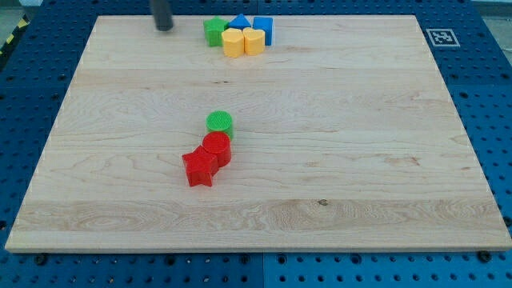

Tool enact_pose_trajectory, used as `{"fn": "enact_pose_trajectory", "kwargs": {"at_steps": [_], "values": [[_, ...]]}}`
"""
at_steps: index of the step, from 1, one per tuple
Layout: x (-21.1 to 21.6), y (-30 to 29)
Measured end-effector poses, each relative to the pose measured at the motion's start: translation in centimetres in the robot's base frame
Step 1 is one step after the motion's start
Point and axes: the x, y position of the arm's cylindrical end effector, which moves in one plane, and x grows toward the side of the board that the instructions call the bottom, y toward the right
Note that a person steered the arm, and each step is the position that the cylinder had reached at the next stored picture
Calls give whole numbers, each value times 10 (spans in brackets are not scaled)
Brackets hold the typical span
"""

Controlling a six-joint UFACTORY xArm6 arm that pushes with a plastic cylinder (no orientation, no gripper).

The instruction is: Place your hand at the left of the green star

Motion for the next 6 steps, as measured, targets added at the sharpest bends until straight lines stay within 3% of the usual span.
{"fn": "enact_pose_trajectory", "kwargs": {"at_steps": [2, 3, 5, 6], "values": [[1, -10], [31, -11], [51, -11], [100, -11]]}}
